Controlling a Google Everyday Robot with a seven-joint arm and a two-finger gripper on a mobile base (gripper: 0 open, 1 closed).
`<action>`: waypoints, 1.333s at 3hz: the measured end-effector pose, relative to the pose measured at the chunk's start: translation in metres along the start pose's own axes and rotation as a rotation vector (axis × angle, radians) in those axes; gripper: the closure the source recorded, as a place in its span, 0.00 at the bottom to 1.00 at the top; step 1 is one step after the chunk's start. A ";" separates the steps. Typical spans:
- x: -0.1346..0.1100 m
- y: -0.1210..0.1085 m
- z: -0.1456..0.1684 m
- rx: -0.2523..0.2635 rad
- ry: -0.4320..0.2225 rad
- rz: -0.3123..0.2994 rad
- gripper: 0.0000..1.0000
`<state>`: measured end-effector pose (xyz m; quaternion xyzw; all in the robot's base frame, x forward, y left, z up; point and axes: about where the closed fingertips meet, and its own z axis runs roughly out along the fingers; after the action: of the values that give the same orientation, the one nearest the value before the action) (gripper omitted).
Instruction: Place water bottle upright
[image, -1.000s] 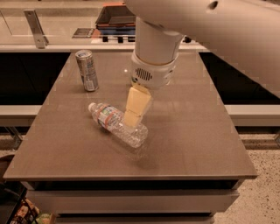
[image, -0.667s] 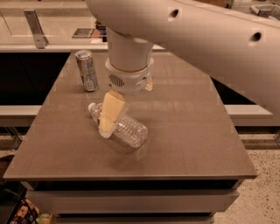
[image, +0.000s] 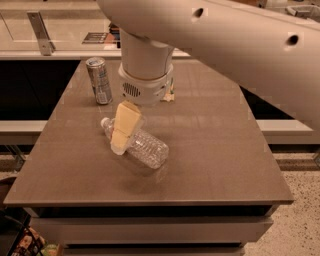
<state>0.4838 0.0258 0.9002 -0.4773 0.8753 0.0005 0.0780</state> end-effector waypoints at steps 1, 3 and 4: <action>-0.009 0.003 0.009 -0.042 -0.037 -0.029 0.00; -0.012 0.016 0.041 -0.077 -0.034 -0.011 0.00; -0.016 0.021 0.054 -0.052 -0.023 0.015 0.00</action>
Offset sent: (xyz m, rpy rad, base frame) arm -0.0052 0.0240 -0.0381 0.0938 0.0635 0.0444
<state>0.4824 0.0546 0.8473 -0.4725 0.8776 0.0292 0.0756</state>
